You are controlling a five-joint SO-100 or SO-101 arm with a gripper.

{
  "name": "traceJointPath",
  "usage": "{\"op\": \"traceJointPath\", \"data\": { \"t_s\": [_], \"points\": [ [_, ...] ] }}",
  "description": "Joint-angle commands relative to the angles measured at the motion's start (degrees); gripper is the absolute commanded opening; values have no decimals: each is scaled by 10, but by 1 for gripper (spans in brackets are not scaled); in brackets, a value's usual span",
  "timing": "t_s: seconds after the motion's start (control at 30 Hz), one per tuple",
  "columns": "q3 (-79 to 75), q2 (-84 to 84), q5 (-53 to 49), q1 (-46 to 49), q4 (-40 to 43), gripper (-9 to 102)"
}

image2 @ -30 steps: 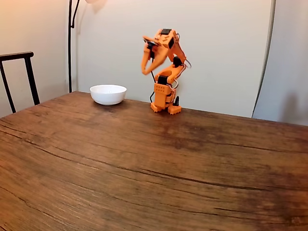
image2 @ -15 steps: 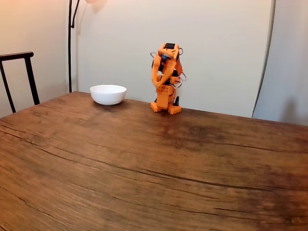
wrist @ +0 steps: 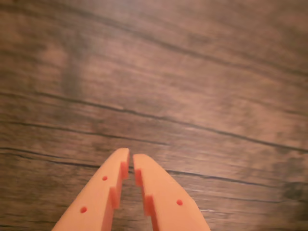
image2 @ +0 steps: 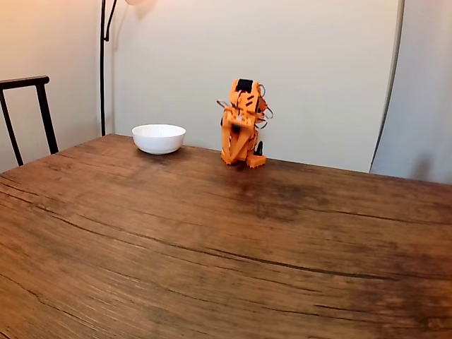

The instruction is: Grasp the cube and drop it in the bowl

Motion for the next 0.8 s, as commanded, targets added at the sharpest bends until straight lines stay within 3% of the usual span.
{"op": "traceJointPath", "data": {
  "t_s": [0.0,0.17,0.77],
  "points": [
    [24,2,-3,3,-8,-1],
    [83,-4,-3,3,-32,-1],
    [82,-4,2,2,-31,-1]
  ]
}}
